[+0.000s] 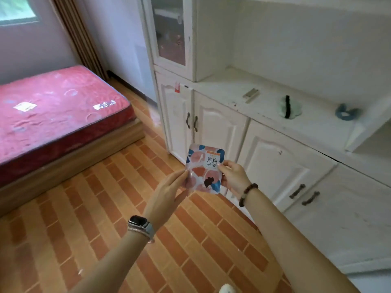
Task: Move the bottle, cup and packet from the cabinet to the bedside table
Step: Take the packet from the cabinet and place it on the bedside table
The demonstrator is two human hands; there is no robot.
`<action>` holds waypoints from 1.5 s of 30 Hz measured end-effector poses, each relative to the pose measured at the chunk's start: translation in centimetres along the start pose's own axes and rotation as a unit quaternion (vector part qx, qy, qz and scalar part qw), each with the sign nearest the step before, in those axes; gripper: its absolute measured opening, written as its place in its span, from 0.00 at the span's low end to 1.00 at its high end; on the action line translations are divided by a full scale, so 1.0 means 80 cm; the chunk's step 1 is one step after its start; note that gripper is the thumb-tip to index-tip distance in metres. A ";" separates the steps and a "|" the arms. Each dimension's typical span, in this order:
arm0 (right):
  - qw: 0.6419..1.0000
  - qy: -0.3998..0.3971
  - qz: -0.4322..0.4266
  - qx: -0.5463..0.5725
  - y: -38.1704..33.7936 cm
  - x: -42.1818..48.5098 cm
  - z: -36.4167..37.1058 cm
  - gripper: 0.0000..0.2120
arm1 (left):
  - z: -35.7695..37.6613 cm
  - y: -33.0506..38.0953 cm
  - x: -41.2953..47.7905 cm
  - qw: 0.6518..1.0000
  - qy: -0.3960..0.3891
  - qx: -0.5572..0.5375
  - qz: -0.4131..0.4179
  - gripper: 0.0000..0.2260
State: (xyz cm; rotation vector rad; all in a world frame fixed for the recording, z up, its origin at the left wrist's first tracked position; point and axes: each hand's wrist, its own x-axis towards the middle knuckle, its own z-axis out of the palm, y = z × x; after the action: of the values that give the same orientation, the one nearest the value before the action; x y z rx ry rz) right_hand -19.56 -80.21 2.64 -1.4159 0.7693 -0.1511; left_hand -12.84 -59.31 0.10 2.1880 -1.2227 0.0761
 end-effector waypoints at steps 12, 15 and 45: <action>0.988 -0.149 0.006 -0.038 0.019 -0.044 0.301 0.05 | -0.149 -0.146 -0.205 0.983 0.065 0.115 -0.127 0.22; 0.980 -0.191 0.004 -0.053 0.023 -0.053 0.364 0.07 | -0.178 -0.169 -0.247 0.974 0.083 0.129 -0.165 0.21; 0.832 -0.512 -0.007 -0.211 -0.005 0.020 0.824 0.06 | -0.337 -0.376 -0.338 0.818 0.226 0.222 -0.480 0.22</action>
State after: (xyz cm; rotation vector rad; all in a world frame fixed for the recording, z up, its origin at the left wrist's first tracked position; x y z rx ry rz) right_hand 18.70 -26.58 -0.11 -1.6352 -0.1324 0.7729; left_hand 1.93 -13.04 -2.04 2.7082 0.2697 0.4607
